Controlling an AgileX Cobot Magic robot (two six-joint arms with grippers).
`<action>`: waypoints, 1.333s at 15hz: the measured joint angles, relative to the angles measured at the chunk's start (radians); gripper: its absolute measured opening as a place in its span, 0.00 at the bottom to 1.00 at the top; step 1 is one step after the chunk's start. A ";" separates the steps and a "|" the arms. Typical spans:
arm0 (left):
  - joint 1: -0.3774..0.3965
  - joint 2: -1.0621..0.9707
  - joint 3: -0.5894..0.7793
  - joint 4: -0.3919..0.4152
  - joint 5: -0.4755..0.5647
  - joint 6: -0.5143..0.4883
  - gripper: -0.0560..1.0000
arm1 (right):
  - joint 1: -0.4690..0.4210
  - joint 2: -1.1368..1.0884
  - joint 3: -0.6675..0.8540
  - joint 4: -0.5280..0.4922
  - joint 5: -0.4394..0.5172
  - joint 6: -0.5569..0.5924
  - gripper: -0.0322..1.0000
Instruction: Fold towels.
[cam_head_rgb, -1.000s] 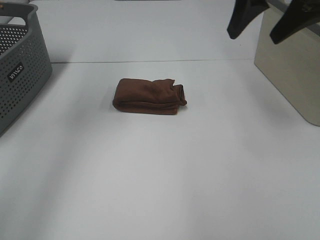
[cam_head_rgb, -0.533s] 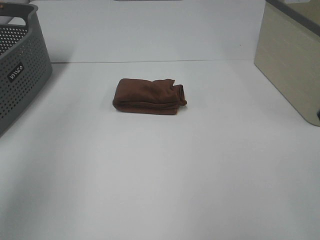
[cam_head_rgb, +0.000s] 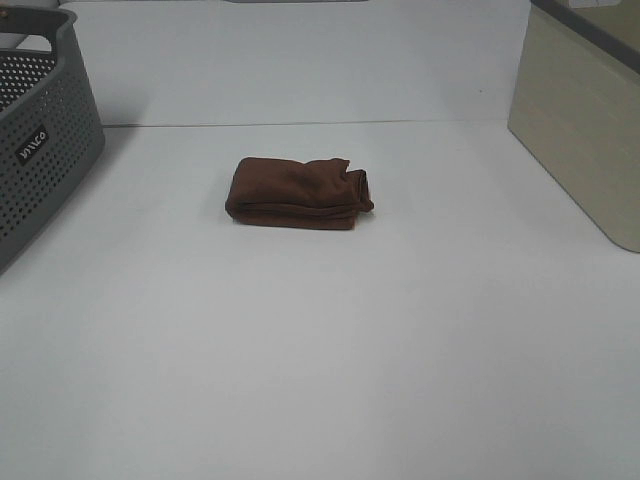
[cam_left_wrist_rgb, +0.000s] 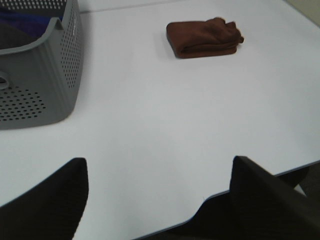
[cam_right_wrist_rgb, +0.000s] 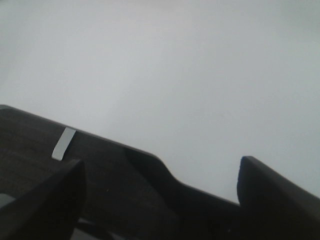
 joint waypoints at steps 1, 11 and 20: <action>0.000 -0.074 0.022 -0.007 0.001 0.013 0.76 | 0.000 -0.075 0.010 -0.025 0.000 0.000 0.79; 0.000 -0.120 0.256 -0.031 -0.158 0.202 0.76 | 0.000 -0.183 0.119 -0.156 -0.151 -0.003 0.79; 0.000 -0.120 0.256 -0.031 -0.160 0.202 0.76 | 0.000 -0.183 0.119 -0.156 -0.151 -0.003 0.79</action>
